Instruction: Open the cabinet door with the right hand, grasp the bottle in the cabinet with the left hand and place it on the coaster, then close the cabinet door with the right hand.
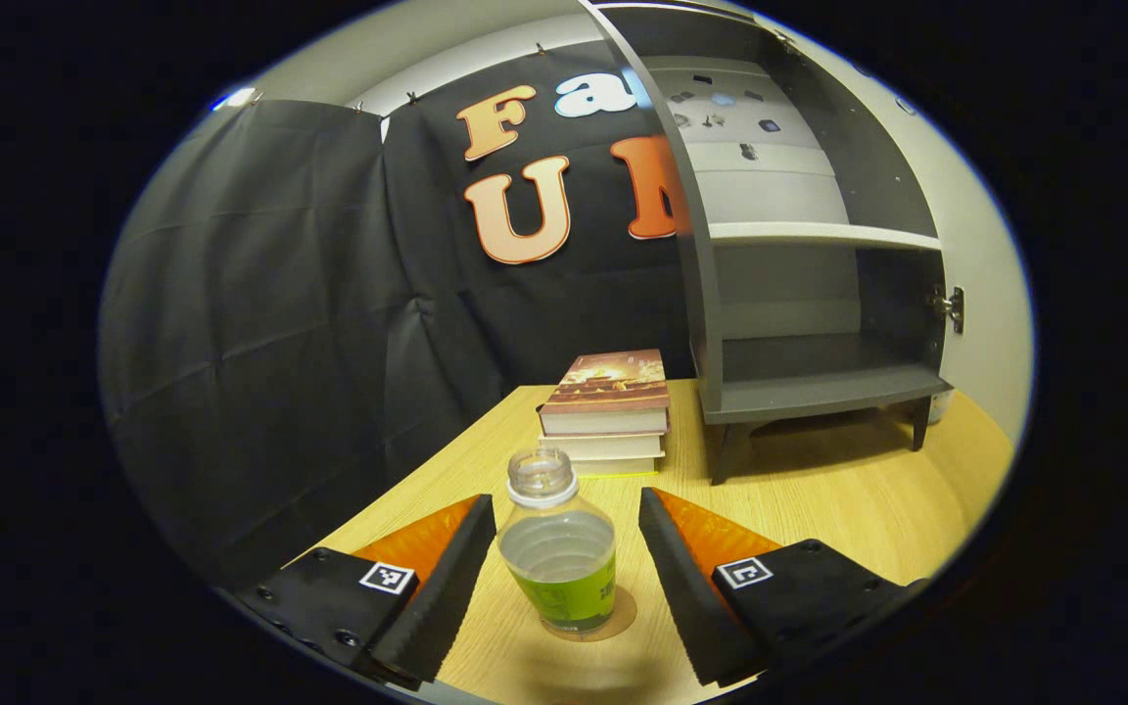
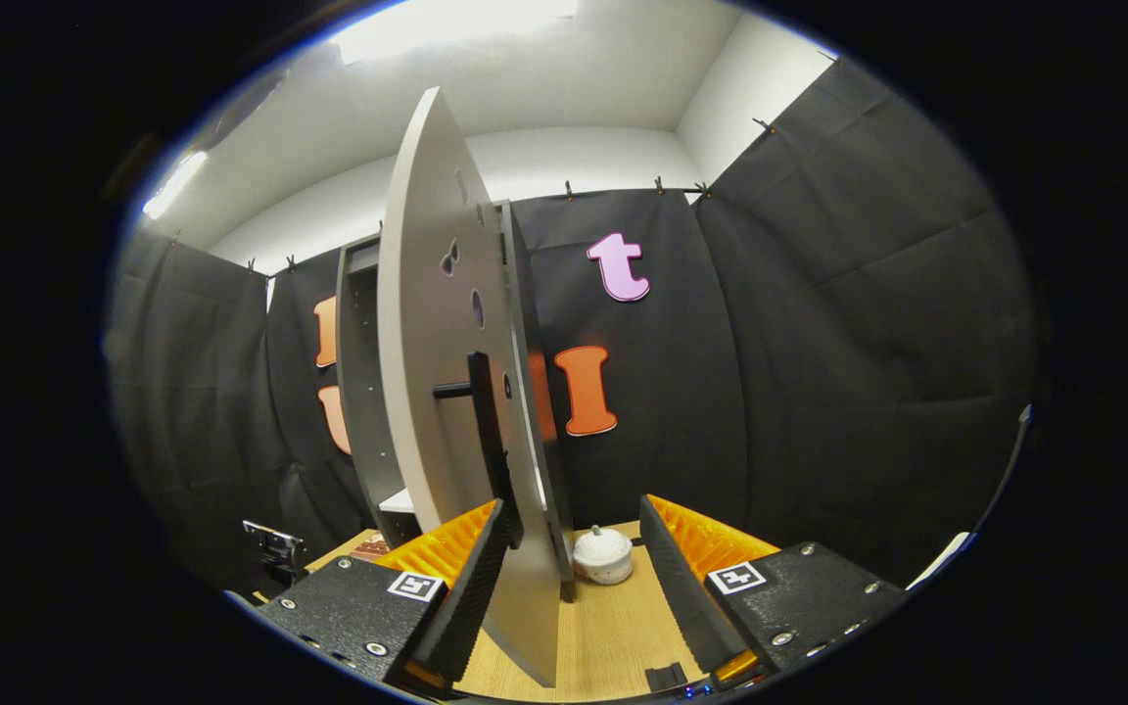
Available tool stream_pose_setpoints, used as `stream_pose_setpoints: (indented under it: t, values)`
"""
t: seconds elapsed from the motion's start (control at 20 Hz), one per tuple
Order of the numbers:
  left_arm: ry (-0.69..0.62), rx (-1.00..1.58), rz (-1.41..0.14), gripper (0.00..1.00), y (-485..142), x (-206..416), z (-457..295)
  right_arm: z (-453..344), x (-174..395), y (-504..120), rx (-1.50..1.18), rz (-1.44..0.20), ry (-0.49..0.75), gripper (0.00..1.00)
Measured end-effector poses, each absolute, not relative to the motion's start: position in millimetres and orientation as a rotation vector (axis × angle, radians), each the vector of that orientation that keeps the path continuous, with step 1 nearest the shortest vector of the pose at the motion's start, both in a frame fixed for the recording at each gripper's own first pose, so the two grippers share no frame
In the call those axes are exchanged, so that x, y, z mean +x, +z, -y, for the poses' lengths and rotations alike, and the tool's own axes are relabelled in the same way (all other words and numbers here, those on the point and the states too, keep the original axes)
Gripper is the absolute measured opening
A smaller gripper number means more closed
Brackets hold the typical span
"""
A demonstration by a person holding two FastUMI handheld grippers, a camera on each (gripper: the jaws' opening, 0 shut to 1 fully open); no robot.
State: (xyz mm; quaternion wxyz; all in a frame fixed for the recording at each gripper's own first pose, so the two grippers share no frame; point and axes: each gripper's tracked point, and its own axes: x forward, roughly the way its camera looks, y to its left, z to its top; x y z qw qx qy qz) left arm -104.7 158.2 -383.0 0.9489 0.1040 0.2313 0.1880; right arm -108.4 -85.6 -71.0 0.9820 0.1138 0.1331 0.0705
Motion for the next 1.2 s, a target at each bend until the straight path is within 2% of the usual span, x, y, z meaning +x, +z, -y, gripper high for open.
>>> stream_pose_setpoints:
  t: [0.3, 0.75, 1.2]
  values:
    - [0.339, 0.242, -0.42, 0.96, -340.4, -101.4, -130.8, 96.6, -92.2, -72.2, 0.275, -0.236, 0.187, 0.83]
    - [0.279, 0.265, -0.361, 0.96, -270.5, -97.0, -96.6, 67.3, -79.9, -75.9, 0.38, -0.204, 0.338, 0.83]
    - [0.225, 0.264, -0.32, 0.95, -209.2, -66.7, -54.0, 7.1, -82.1, -73.3, 0.405, -0.22, 0.569, 0.83]
